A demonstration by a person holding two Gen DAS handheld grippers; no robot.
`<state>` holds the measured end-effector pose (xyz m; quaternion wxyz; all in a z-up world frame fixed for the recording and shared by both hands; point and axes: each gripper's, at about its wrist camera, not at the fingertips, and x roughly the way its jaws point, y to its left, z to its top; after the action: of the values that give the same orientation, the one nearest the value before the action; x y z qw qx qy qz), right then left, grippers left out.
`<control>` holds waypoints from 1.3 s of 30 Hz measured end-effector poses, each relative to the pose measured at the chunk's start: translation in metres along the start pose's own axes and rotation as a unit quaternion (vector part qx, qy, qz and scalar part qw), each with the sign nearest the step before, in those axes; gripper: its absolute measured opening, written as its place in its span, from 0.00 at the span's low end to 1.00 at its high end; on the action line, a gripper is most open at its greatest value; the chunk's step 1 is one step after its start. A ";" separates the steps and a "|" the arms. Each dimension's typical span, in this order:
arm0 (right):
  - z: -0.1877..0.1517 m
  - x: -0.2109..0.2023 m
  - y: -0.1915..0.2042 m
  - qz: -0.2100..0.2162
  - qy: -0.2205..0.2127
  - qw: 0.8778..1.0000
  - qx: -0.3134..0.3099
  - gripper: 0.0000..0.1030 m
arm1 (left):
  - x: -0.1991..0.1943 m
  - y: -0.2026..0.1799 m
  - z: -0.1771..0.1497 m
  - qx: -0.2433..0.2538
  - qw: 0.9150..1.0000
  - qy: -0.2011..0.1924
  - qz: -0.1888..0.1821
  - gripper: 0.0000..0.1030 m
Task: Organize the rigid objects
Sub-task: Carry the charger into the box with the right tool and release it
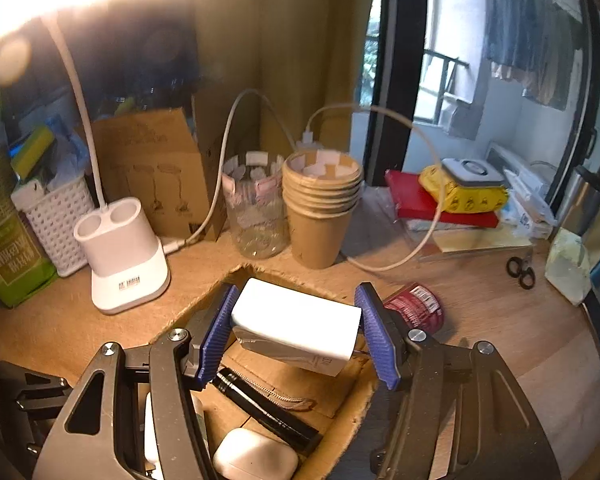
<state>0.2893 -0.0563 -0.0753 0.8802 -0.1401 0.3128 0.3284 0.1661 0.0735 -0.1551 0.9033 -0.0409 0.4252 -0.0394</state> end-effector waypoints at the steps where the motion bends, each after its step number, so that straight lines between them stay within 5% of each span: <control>1: -0.001 0.003 0.001 0.001 0.004 1.000 -0.001 0.62 | 0.000 0.000 0.000 0.000 1.000 0.000 0.000 0.14; 12: -0.004 0.027 -0.009 0.010 0.055 0.998 0.019 0.62 | 0.000 0.000 0.000 0.000 1.000 0.000 0.000 0.14; 24: -0.022 0.045 0.025 -0.114 0.066 0.980 -0.152 0.65 | 0.001 -0.002 0.000 0.001 1.000 0.000 0.000 0.14; 39: -0.018 0.011 0.003 -0.074 0.008 0.993 -0.094 0.70 | 0.001 0.001 0.000 -0.001 1.000 0.000 -0.001 0.14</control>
<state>0.2856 -0.0564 -0.0964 0.8826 -0.2475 0.2760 0.2890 0.1670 0.0743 -0.1556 0.9030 -0.0420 0.4256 -0.0400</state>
